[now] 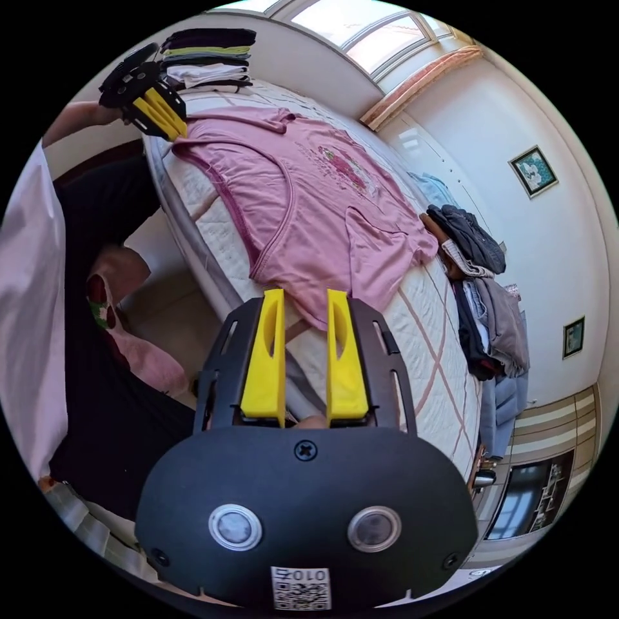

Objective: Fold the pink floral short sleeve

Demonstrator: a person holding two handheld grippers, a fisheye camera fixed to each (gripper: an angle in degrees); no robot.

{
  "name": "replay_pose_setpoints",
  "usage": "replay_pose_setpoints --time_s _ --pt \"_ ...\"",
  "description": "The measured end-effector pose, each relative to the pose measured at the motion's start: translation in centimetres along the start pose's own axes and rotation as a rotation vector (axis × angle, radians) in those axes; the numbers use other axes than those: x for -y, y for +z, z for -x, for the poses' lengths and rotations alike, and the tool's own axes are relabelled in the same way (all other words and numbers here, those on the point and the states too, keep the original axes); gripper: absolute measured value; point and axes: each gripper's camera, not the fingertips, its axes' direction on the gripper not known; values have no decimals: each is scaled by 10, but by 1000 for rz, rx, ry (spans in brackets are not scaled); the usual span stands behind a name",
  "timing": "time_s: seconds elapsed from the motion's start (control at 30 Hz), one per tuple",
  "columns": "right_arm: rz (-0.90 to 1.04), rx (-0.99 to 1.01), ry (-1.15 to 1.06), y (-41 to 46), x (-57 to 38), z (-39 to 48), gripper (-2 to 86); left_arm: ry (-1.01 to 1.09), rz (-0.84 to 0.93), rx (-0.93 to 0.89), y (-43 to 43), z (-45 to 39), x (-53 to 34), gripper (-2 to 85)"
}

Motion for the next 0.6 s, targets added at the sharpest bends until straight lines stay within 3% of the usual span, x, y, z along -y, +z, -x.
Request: replay_pose_setpoints --time_s 0.43,0.6 --pt "-166 123 149 -53 -25 -78 23 -77 -59 -67 -70 77 3 -3" --pt "-169 174 92 -71 -29 -94 21 -33 -65 -67 -103 102 11 -3"
